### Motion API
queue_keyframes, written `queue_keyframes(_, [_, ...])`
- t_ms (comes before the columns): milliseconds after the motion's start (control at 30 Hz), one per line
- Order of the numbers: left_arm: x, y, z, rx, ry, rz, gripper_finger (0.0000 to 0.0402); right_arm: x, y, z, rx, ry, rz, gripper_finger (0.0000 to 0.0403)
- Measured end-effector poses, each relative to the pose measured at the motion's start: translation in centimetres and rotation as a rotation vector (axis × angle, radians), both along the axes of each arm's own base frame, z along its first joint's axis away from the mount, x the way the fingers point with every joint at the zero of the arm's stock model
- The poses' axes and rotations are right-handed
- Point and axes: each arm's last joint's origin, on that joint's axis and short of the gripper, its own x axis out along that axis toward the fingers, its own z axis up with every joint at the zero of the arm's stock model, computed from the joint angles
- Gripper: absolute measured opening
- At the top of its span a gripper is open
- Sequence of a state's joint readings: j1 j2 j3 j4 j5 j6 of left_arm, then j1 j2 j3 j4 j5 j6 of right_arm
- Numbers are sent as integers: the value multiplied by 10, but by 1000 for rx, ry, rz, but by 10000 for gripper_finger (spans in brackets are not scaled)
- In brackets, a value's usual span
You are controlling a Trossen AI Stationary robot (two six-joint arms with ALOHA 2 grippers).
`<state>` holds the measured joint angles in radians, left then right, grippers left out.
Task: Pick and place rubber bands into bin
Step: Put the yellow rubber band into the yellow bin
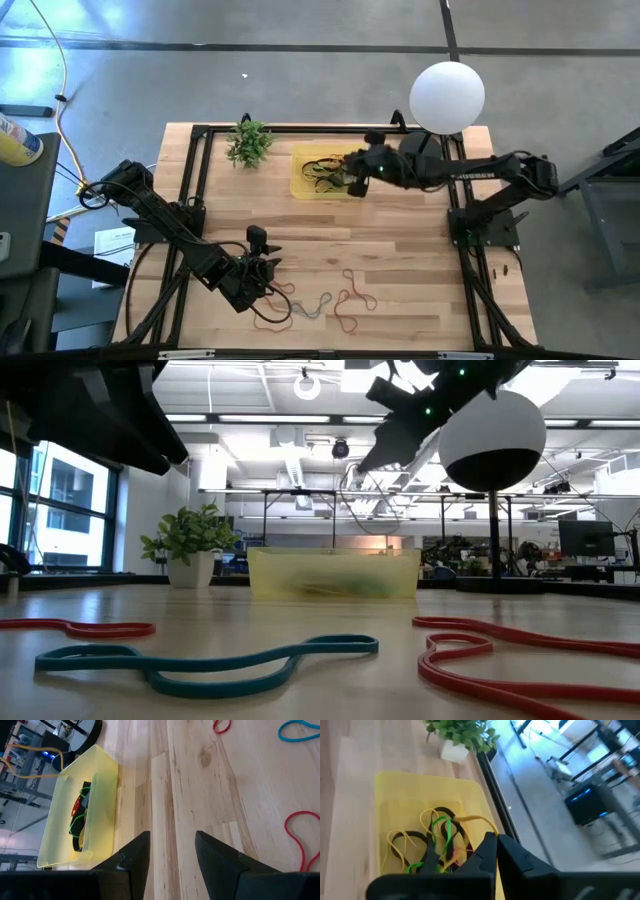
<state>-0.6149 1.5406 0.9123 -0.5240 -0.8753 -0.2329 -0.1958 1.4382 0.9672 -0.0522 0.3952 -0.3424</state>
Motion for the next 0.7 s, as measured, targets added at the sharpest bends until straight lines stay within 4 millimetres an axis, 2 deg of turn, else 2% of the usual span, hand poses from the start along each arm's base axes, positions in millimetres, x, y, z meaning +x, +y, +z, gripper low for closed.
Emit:
queue_keyframes(233, [0,0,0,1,-1,0,145,-4,-33,-7,139,-48,-40,0])
queue_keyframes(433, [0,0,0,5,-7,4,145,0,-54,-30,210,-26,-116,0])
queue_keyframes(700, [0,0,0,0,-11,8,145,9,-72,-59,304,-27,-154,0])
